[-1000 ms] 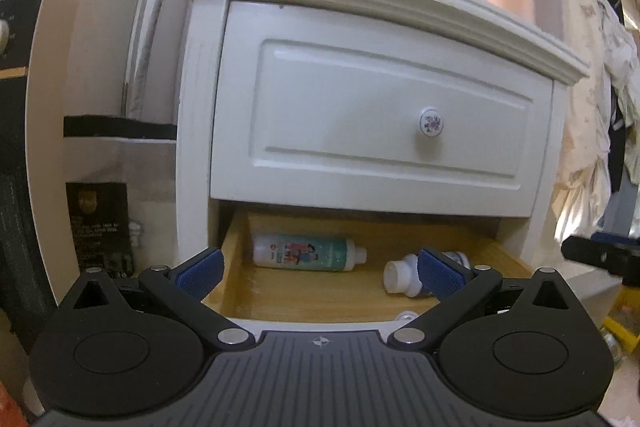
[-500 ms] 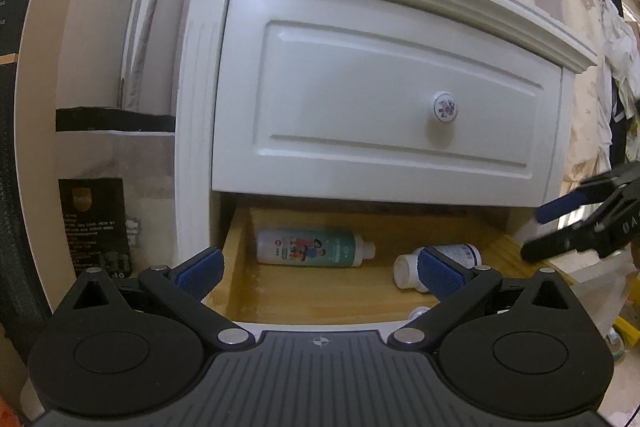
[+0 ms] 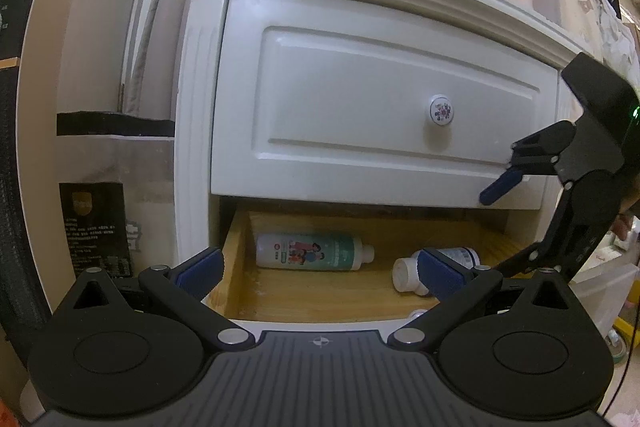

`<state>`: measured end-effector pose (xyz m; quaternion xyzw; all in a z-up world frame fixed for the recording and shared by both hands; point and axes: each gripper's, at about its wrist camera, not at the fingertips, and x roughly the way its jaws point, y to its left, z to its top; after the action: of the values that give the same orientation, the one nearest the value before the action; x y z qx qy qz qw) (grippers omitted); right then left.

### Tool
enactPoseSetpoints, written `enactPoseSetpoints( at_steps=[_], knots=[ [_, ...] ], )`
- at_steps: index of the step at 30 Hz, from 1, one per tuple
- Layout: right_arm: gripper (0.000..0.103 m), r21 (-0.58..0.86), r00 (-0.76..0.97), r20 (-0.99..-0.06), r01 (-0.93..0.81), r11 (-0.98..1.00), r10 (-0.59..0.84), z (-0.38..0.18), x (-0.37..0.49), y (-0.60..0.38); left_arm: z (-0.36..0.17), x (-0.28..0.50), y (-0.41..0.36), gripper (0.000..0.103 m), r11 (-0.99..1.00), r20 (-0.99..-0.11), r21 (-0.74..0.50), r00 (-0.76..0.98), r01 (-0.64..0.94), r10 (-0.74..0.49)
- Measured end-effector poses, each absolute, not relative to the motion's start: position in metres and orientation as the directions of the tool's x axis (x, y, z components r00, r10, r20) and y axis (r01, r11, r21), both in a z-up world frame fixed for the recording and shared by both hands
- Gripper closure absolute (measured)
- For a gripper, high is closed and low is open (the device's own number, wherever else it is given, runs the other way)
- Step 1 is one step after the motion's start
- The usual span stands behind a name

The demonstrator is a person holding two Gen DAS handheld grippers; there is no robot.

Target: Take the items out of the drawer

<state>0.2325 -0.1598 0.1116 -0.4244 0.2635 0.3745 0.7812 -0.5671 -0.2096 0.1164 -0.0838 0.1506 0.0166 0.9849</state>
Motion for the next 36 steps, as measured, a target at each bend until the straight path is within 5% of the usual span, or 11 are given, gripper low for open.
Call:
enactPoseSetpoints(
  at_steps=[4,9,18,25,29,36],
  knots=[
    [0.007,-0.458,0.548,-0.773,-0.831,0.317,0.320,0.105,0.244,-0.152,0.116,-0.570,-0.210,0.000,0.985,-0.297,-0.162,0.955,-0.057,0.006],
    [0.025,-0.514,0.564,-0.782,-0.824,0.238,0.266,0.083,0.249,-0.149,0.114,-0.572,-0.213,0.000,0.987,-0.289,-0.148,0.957,-0.066,0.021],
    [0.026,-0.794,0.784,-0.608,-0.600,-0.099,0.127,0.019,0.231,-0.136,0.113,-0.574,-0.215,0.000,0.989,-0.288,-0.122,0.957,-0.078,0.040],
    [0.020,-0.816,0.793,-0.577,-0.567,-0.111,0.193,0.012,0.224,-0.134,0.112,-0.576,-0.215,0.000,0.988,-0.274,-0.124,0.961,-0.086,0.050],
    [0.000,-0.779,0.753,-0.611,-0.627,-0.014,0.246,0.015,0.222,-0.142,0.111,-0.578,-0.214,0.000,0.989,-0.269,-0.121,0.962,-0.082,0.047],
    [0.002,-0.752,0.738,-0.628,-0.657,0.050,0.247,0.018,0.221,-0.154,0.110,-0.580,-0.212,0.000,0.989,-0.270,-0.131,0.962,-0.074,0.036]
  ],
)
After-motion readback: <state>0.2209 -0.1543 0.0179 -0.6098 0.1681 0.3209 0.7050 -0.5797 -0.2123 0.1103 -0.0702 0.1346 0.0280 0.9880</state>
